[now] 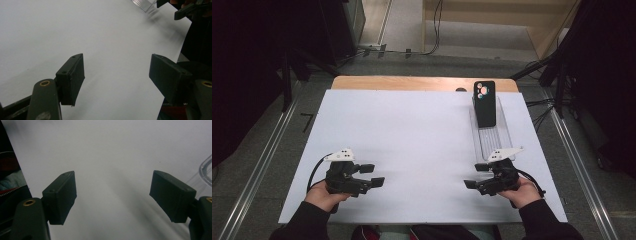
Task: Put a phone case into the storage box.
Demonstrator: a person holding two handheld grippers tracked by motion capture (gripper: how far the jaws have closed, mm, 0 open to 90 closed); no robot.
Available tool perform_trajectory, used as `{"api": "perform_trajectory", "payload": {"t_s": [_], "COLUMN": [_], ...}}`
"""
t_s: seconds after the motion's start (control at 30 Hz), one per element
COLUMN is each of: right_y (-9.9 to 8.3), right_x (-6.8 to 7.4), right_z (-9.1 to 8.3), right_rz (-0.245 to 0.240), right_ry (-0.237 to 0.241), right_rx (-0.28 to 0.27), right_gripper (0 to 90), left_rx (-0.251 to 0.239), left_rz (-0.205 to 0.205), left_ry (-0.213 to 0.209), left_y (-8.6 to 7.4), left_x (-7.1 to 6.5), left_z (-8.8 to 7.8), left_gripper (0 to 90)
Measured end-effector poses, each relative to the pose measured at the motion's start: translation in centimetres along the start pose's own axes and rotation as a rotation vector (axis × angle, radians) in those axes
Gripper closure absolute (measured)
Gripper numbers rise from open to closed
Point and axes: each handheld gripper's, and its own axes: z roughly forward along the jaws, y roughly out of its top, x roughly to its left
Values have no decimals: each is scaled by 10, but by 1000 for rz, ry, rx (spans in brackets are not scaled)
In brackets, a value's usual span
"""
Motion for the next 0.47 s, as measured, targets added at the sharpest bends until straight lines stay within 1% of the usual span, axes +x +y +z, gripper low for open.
{"api": "perform_trajectory", "payload": {"t_s": [0.2, 0.3, 0.43, 0.47], "right_y": [0, 0, 0, 0], "right_x": [0, 0, 0, 0], "right_z": [0, 1, 1, 2], "right_rz": [-2, -1, 4, 2], "right_ry": [-3, 5, -2, 7], "right_rx": [2, 1, 1, 3], "right_gripper": [196, 195, 186, 186], "left_rx": [5, 7, 7, 9], "left_rz": [3, 3, 3, 3], "left_ry": [-1, -2, -6, -7], "left_y": [0, 0, 0, 0], "left_x": [-1, 0, 0, 0], "left_z": [1, 1, 1, 1], "left_gripper": [286, 286, 286, 286]}}
